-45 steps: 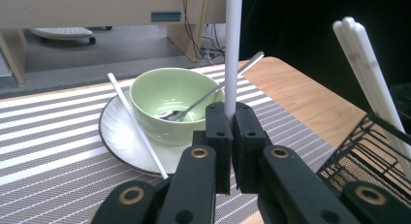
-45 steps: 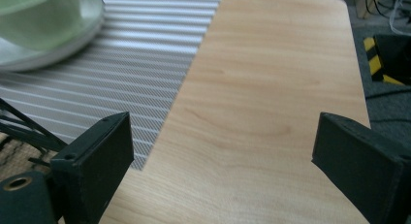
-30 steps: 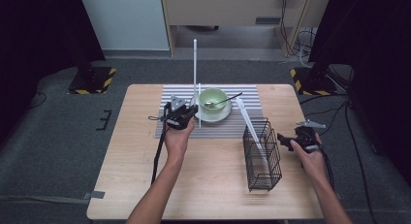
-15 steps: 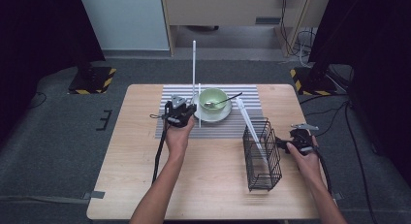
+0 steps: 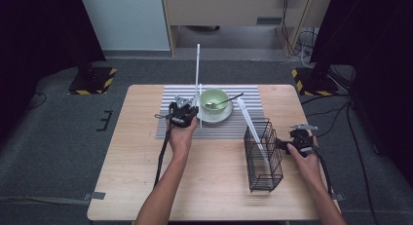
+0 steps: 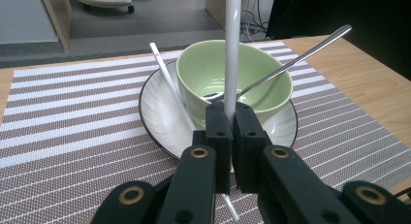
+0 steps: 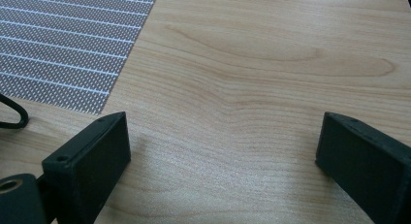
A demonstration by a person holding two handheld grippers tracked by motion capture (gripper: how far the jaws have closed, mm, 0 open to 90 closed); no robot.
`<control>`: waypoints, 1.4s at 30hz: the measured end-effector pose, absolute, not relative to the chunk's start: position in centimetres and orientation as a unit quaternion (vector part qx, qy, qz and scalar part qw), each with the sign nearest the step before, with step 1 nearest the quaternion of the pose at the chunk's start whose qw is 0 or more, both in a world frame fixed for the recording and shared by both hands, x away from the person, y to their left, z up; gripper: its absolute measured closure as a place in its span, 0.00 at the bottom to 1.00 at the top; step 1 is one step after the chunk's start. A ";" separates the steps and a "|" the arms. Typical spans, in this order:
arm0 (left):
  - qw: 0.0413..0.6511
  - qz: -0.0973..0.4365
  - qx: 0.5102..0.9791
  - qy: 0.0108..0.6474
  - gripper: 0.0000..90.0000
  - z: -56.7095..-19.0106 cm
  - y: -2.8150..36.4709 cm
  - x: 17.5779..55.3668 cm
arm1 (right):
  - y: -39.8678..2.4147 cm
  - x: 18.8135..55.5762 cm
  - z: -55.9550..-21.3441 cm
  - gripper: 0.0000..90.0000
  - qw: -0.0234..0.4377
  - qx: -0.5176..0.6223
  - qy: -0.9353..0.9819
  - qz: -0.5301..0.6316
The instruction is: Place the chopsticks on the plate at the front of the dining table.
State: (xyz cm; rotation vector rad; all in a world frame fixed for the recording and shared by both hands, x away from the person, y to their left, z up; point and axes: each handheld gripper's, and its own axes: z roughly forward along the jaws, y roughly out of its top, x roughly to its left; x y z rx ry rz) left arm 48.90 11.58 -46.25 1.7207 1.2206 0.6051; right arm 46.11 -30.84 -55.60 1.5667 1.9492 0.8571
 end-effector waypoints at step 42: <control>0.415 0.219 0.686 0.557 0.96 -50.1 12.4 49.8 | -30.6 46.3 -55.6 0.02 0.244 0.580 0.713 0.310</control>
